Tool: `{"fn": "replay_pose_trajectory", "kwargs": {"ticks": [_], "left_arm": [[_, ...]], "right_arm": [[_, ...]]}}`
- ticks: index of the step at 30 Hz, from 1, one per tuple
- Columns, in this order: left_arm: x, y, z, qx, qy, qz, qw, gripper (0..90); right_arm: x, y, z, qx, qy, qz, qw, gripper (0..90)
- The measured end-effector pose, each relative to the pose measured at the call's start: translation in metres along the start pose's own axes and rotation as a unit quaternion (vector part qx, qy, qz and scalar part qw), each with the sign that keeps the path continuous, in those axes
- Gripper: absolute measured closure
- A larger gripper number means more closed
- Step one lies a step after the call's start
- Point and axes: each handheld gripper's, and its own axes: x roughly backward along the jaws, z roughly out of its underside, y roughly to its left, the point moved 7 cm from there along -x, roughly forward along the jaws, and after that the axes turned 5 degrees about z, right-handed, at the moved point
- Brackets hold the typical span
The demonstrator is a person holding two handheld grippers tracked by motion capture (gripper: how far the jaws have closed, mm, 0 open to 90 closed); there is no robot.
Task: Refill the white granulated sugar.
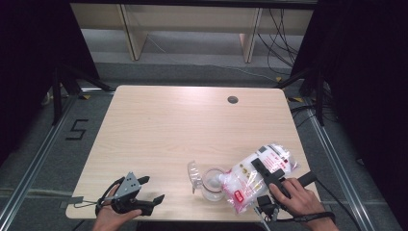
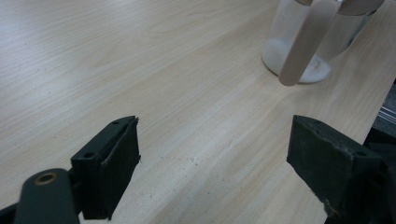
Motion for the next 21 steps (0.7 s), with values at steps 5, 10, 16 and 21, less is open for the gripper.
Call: {"fn": "replay_pose_trajectory", "kwargs": {"ticks": [5,10,16,21], "left_arm": [[-0.0005,0.0000,-0.0003,0.000,-0.003,-0.001,1.0000,16.4],[0.0001,0.0002,0.0000,-0.003,0.001,0.000,1.0000,16.4],[0.0001,0.0001,-0.0001,0.000,0.000,0.000,1.0000,16.4],[-0.0005,0.0000,-0.0003,0.001,-0.004,-0.001,1.0000,16.3]], "right_arm": [[0.0000,-0.0006,0.0002,0.001,-0.002,0.000,1.0000,55.6],[0.0000,-0.0006,0.0008,0.001,-0.002,0.000,1.0000,55.7],[0.0000,0.0002,-0.0002,-0.001,-0.001,-0.001,1.0000,55.7],[0.0001,-0.0009,-0.0007,0.004,-0.002,-0.004,1.0000,55.8]]}}
